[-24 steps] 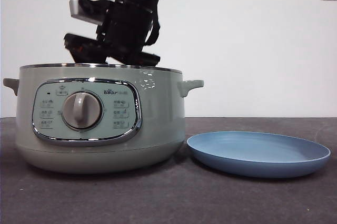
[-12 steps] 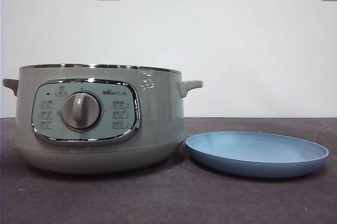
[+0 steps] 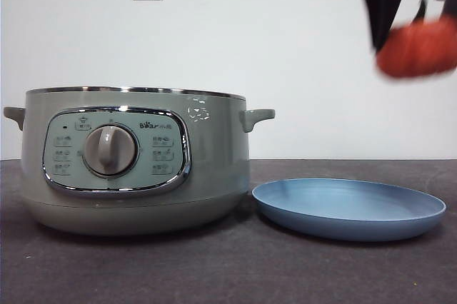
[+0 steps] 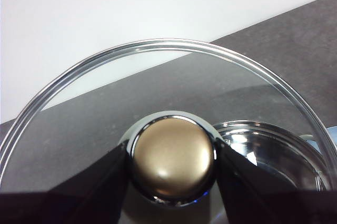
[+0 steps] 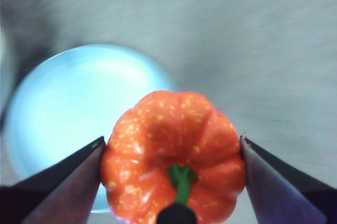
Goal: Take the pumpkin out from the steamer,put the pumpkin in the blue plate,close the lid
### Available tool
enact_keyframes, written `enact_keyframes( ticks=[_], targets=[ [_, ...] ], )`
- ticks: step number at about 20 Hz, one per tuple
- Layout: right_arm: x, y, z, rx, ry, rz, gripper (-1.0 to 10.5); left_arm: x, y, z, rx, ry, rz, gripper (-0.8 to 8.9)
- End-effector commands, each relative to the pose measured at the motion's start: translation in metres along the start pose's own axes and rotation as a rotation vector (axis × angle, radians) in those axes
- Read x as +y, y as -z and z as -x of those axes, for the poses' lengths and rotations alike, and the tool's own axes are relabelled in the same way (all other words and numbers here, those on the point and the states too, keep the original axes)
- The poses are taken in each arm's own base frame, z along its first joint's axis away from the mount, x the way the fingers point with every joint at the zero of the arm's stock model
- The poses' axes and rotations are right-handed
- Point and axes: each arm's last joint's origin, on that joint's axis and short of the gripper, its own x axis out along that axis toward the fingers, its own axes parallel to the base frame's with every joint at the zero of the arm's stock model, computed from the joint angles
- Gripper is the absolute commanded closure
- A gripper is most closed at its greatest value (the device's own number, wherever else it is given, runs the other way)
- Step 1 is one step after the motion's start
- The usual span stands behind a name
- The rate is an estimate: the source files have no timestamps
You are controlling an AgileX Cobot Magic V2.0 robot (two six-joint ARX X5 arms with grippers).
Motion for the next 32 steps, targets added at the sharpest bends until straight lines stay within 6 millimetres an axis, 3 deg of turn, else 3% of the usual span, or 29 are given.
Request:
enact_keyframes(
  ticks=[1, 5, 10, 14, 19, 26, 29, 32],
  targets=[
    [0.011, 0.016, -0.032, 0.002, -0.087, 0.005, 9.5, 0.003, -0.008, 0.006, -0.071, -0.012, 0.004, 8.23],
    [0.027, 0.024, -0.071, -0.005, -0.197, 0.036, 9.5, 0.003, -0.008, 0.006, -0.071, -0.012, 0.004, 8.23],
    [0.040, 0.028, -0.112, 0.089, -0.199, 0.077, 9.4, 0.003, -0.008, 0.006, -0.071, -0.012, 0.004, 8.23],
    [0.046, 0.034, -0.133, 0.152, -0.184, 0.080, 9.0, 0.003, -0.008, 0.006, -0.070, -0.012, 0.003, 8.23],
    [0.046, 0.034, -0.135, 0.161, -0.181, 0.068, 4.1, 0.003, -0.008, 0.006, -0.069, -0.012, 0.003, 8.23],
    [0.045, 0.032, -0.130, 0.142, -0.186, 0.058, 4.0, 0.001, -0.008, 0.006, -0.076, 0.045, 0.002, 8.23],
    [0.040, 0.026, -0.109, 0.073, -0.218, 0.031, 4.1, -0.001, -0.008, 0.006, -0.082, 0.106, 0.003, 8.23],
    [0.030, 0.018, -0.075, -0.035, -0.276, -0.005, 4.1, -0.004, -0.003, -0.006, -0.048, 0.121, 0.008, 8.23]
  ],
)
